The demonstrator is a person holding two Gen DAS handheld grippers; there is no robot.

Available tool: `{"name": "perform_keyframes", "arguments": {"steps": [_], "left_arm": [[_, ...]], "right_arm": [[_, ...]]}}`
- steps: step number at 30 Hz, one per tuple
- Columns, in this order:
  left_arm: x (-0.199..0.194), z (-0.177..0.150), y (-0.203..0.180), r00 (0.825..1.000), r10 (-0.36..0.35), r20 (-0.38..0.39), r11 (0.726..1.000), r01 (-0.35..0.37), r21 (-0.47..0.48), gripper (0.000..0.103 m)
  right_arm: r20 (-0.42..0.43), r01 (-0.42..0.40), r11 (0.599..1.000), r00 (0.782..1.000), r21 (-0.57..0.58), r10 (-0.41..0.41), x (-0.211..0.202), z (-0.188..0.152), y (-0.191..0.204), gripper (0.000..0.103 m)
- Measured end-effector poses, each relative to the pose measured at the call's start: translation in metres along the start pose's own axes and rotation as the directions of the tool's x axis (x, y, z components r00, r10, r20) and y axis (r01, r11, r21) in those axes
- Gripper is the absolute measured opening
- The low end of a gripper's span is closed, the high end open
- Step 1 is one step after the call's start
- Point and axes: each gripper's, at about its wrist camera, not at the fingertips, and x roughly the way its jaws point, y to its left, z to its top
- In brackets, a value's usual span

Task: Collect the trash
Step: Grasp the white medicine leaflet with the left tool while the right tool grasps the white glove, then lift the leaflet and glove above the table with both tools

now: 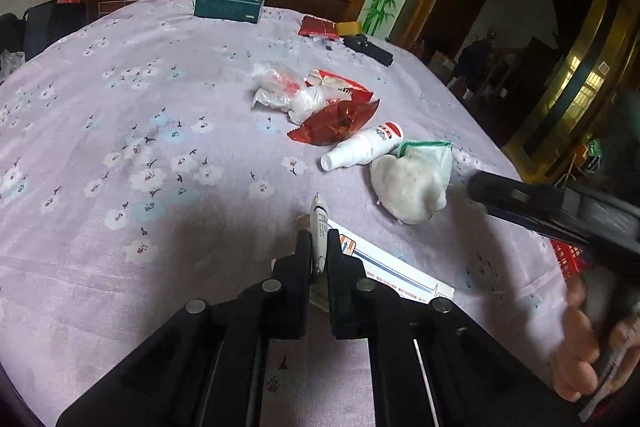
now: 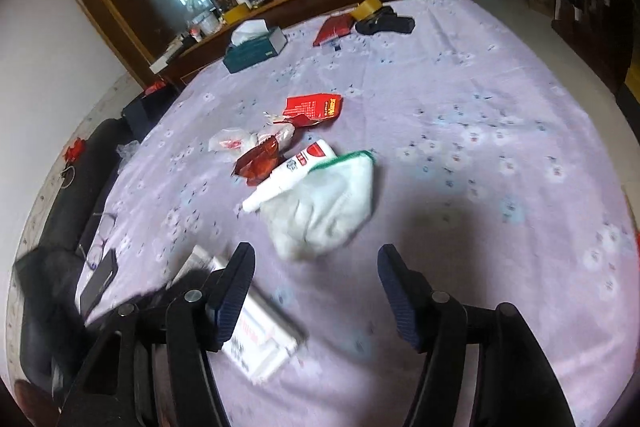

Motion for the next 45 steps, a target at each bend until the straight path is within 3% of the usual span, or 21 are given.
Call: {"name": "perform_keyframes", "arguments": {"steps": [9,11,13,16,25,33,41,45], "left_arm": [[-0.002,0.0,0.005,1.0,-0.007,0.007,1.0,0.007,-0.019,0.006],[-0.002,0.0,0.002,1.0,-0.002,0.008,1.0,0.002,-0.007,0.006],[-0.002,-0.001,0.0,1.0,0.007,0.011,1.0,-0.007,0.002,0.006],[-0.004,-0.001,-0.002,1.0,0.009,0.022,1.0,-0.009,0.008,0.006],[-0.022,-0.011,-0.006,0.998,0.022,0.067,1.0,-0.023,0.011,0.006],[-0.072,-0.024,-0.035,0.983,0.02,0.183,0.999,-0.029,0.045,0.006],[-0.083,-0.025,-0.058,0.98,-0.013,0.197,0.997,-0.003,0.081,0.006],[-0.079,-0.028,-0.067,0.982,-0.007,0.187,0.995,-0.01,0.095,0.006]], "right_arm": [[-0.085,0.048,0.999,0.995,0.02,-0.046,0.059,0.021,0.008,0.069],[-0.086,0.049,0.999,0.995,0.005,-0.049,0.062,0.02,0.01,0.061],[-0.077,0.046,0.999,0.996,-0.002,-0.046,0.06,0.019,0.009,0.035],[-0.054,0.023,1.0,0.998,0.009,-0.023,0.05,0.017,0.004,0.022],[0.087,0.028,0.999,0.996,-0.042,-0.024,-0.022,-0.024,0.0,0.021],[0.209,0.059,0.996,0.977,-0.071,-0.043,-0.086,-0.068,-0.01,0.022],[0.298,0.104,0.991,0.952,-0.083,-0.075,-0.118,-0.083,-0.016,0.022],[0.3,0.103,0.992,0.951,-0.074,-0.077,-0.123,-0.086,-0.023,0.022]]}}
